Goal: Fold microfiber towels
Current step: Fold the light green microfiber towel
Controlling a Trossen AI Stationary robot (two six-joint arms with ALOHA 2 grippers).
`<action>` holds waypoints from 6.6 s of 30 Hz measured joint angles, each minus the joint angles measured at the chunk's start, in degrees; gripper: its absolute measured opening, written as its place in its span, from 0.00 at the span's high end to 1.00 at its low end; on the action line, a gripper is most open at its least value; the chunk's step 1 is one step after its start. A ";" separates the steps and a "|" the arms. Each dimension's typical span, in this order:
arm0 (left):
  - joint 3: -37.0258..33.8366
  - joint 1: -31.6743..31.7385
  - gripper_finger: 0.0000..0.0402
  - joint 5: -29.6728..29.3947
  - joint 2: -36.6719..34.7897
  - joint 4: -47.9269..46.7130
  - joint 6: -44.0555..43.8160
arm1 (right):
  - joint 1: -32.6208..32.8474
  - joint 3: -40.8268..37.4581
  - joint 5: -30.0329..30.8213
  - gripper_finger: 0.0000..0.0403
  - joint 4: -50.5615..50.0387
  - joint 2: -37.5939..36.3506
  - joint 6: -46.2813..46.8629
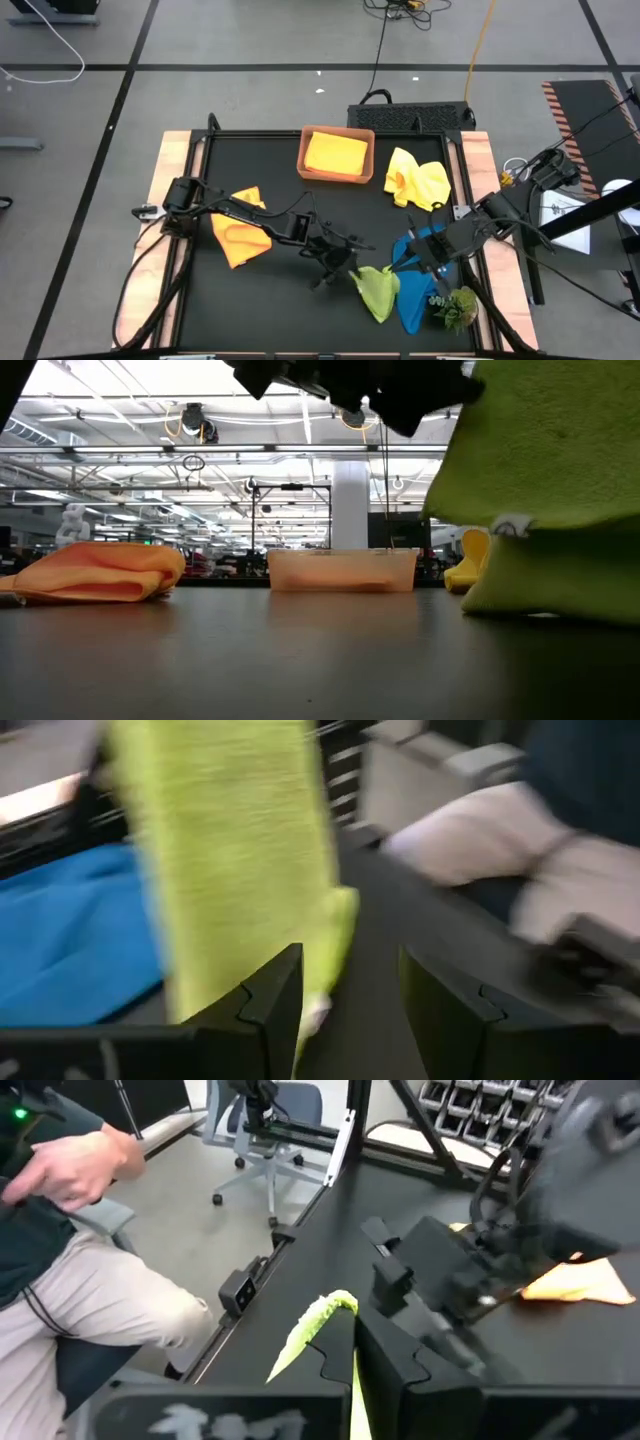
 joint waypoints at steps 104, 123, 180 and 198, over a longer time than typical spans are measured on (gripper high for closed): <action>-20.72 -18.62 0.98 -29.52 -51.61 -17.79 -34.13 | 7.43 -3.89 3.83 1.00 12.98 0.06 8.63; -20.76 -3.48 0.97 -33.89 -37.67 -38.64 -32.24 | -4.55 -17.23 11.71 1.00 -0.21 0.02 20.47; -20.79 -11.93 0.99 -32.00 -13.77 -26.72 -38.71 | -5.53 -40.69 13.22 1.00 20.69 0.06 28.18; -20.69 -12.38 0.98 -28.11 -15.76 -20.31 -38.57 | -3.14 -44.58 8.58 1.00 30.94 0.06 28.91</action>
